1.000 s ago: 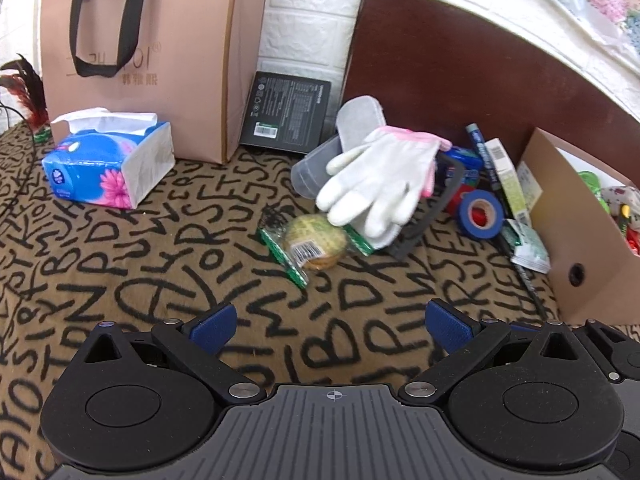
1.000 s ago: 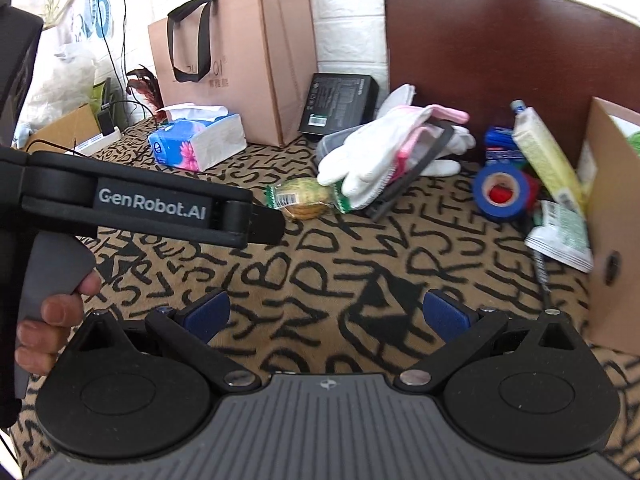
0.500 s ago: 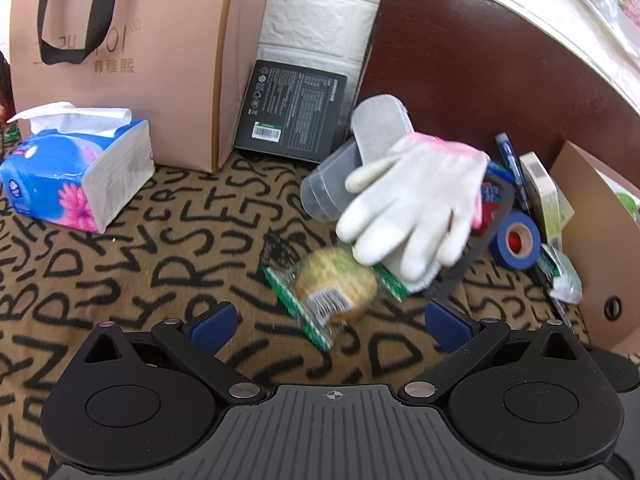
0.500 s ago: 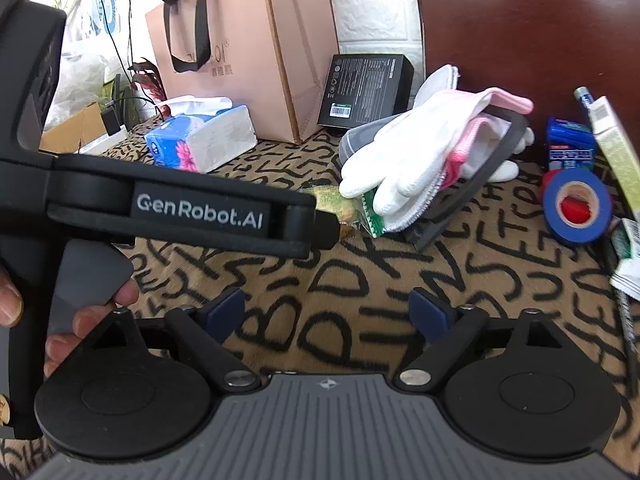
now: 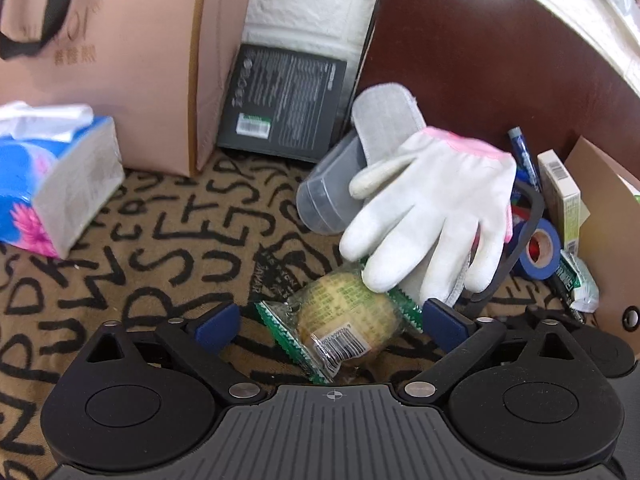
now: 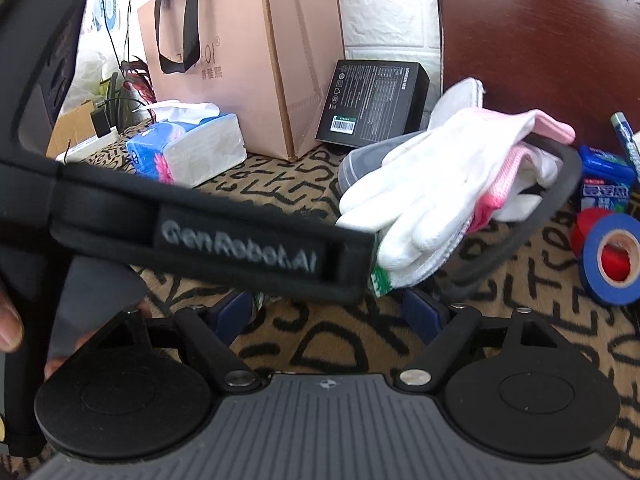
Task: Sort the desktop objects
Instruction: 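Lower the left tool over the snack packet and close its fingers, then lift the snack packet with the left tool and carry it into the cardboard box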
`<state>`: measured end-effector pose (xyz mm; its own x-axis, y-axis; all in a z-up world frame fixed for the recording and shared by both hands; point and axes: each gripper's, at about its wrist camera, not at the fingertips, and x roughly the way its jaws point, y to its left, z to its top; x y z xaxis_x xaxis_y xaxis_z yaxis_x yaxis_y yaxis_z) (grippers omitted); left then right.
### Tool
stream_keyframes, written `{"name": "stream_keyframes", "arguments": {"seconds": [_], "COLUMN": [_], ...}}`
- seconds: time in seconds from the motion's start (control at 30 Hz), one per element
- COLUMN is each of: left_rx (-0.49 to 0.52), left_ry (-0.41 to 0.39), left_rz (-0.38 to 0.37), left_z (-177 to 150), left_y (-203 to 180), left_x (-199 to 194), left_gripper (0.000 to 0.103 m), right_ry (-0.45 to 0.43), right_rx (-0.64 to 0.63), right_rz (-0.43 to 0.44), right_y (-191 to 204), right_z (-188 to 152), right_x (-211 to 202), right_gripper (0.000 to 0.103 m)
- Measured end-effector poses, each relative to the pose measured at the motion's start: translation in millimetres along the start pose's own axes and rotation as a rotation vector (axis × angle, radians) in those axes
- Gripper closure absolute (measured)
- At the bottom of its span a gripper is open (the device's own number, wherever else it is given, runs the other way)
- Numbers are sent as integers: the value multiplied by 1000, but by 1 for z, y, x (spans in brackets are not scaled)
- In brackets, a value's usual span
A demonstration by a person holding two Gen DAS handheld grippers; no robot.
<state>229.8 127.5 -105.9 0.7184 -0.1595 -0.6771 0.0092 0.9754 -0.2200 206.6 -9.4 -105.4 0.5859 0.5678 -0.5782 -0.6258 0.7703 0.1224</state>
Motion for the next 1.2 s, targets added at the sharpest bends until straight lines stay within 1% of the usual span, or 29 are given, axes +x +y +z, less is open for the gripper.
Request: {"name": "stream_keyframes", "arguments": {"seconds": [0.07,0.2,0.27,0.33,0.4,0.47,0.53,0.77,0.87,0.97,1.13,1.2], "left_rx": [15,25,15,11,4,18,17,31,52,55,77,90], "left_ry": [-6,-1,-2,-3,1,5,16,67,88,111,145,157], "left_rz": [-6,-11,-18,-21,-10,7,5,-32,-56,-89,-128,-144], "left_z": [1,4,5,5,5,4,3,-16,-31,-45,-68,-77], "left_y": [1,3,6,7,5,1,-1,-19,-31,-43,-61,-68], "left_x": [1,3,3,3,2,2,1,-18,-30,-44,-64,-72], "left_gripper": [4,9,15,26,27,29,32,35,36,37,36,36], "right_ry": [-5,-10,-13,-18,-20,-18,-14,1,13,19,28,32], "right_rx": [0,-2,0,6,9,-7,-28,12,26,45,57,60], "right_rz": [7,18,23,33,41,40,36,67,70,71,55,52], "right_y": [-1,-2,-3,-4,-5,-2,0,-3,-2,-1,2,2], "right_z": [1,5,6,5,5,5,4,-5,-15,-26,-46,-56], "right_x": [2,8,9,10,9,9,8,-9,-23,-39,-71,-84], "right_gripper": [17,17,18,19,22,25,26,28,26,20,20,18]}}
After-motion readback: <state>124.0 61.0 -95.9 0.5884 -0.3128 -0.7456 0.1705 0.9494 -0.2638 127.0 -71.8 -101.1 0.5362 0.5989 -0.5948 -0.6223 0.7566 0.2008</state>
